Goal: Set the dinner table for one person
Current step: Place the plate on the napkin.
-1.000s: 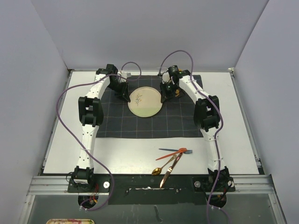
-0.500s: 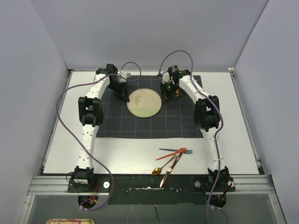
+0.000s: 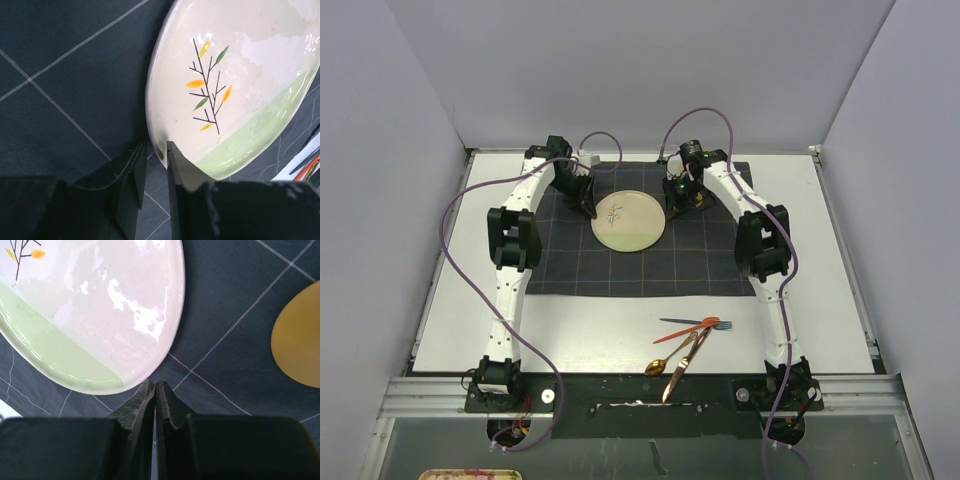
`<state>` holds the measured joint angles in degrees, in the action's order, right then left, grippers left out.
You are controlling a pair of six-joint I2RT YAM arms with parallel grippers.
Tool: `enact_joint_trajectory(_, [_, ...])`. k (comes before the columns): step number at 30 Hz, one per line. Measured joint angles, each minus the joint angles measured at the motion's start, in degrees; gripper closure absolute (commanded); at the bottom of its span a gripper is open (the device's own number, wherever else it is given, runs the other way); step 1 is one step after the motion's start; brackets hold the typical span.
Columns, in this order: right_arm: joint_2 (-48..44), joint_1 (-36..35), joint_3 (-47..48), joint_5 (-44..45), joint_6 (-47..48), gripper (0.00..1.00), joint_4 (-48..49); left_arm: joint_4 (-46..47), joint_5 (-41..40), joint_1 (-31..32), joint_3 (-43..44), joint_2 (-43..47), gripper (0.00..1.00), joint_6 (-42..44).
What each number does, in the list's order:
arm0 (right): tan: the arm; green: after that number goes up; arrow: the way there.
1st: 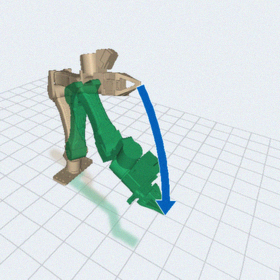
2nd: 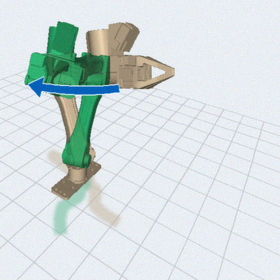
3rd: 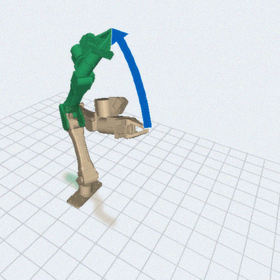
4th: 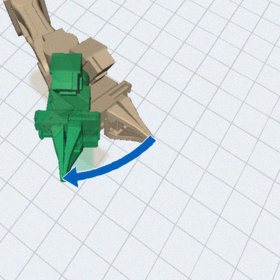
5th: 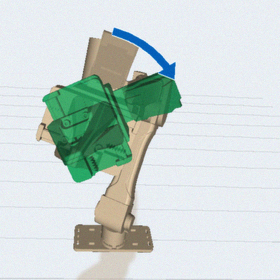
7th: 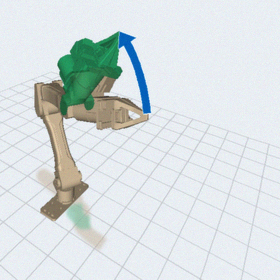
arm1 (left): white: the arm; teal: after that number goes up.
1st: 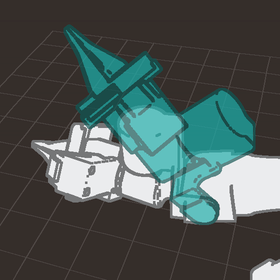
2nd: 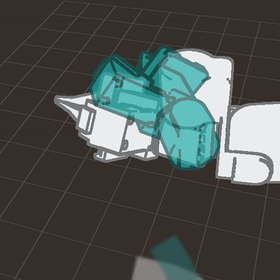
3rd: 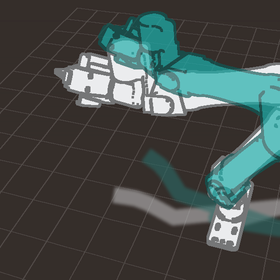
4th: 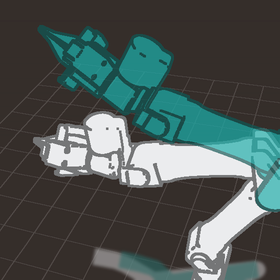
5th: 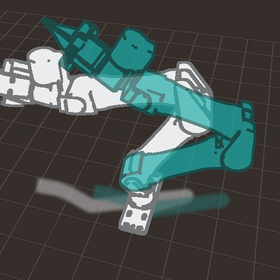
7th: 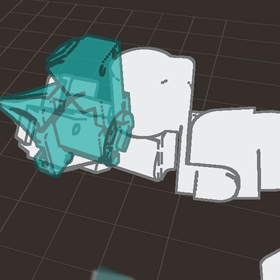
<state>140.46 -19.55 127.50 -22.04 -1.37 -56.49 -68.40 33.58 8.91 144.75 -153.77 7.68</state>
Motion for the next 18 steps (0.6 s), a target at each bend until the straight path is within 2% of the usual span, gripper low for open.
enact_joint_trajectory(5, [0.0, 0.0, 0.0, 0.1, 0.3, 0.96, 0.0, -0.2, -0.1, 0.0, 0.4, 0.0, 0.6, 0.4])
enact_joint_trajectory(18, [-0.3, -0.8, 2.8, 1.9, 1.1, 0.93, -1.1, -1.5, -1.6, 0.1, 0.7, 0.8, 0.57, 1.2])
